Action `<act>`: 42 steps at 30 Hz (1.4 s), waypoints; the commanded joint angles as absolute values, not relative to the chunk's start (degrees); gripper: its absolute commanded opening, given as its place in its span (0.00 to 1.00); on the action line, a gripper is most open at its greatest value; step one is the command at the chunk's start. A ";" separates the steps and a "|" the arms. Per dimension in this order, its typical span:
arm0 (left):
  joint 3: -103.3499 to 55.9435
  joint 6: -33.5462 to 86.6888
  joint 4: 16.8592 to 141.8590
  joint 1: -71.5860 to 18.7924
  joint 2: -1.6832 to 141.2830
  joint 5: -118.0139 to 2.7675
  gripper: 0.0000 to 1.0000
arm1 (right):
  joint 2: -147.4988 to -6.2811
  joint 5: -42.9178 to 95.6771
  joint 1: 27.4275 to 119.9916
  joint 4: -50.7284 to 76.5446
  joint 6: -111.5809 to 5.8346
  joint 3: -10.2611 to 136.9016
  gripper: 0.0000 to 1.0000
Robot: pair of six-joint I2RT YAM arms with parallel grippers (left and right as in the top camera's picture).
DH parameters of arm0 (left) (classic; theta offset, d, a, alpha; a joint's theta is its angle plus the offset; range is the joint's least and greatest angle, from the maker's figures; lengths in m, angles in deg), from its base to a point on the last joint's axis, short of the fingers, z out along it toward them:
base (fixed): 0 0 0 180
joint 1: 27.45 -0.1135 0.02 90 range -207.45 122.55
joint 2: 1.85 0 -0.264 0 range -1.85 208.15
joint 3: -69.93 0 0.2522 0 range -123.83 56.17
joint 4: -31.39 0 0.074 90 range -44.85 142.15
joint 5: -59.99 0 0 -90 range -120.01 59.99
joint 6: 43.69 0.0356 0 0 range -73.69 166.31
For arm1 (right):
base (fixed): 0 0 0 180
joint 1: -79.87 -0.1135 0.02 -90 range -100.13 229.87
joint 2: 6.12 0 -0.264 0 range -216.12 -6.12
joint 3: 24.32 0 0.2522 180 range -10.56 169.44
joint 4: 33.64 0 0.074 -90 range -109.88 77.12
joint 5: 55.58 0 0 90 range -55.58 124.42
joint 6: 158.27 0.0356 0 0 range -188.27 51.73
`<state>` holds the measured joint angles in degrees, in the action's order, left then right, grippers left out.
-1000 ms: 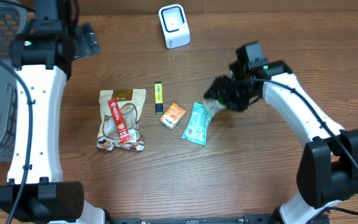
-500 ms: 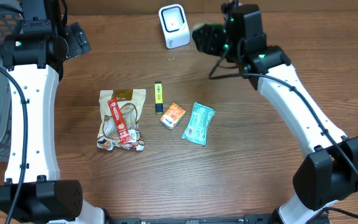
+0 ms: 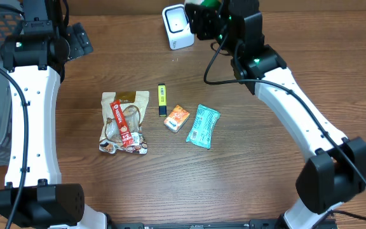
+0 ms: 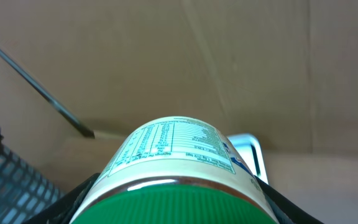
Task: Scan the item barcode
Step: 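Carry the green jar to the white scanner and hold it in front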
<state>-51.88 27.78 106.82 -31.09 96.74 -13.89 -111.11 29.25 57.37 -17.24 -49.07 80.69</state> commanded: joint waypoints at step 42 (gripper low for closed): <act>-52.31 26.98 106.65 -31.06 97.28 -13.10 1.00 | -151.00 35.64 57.44 -36.06 -65.33 110.13 0.03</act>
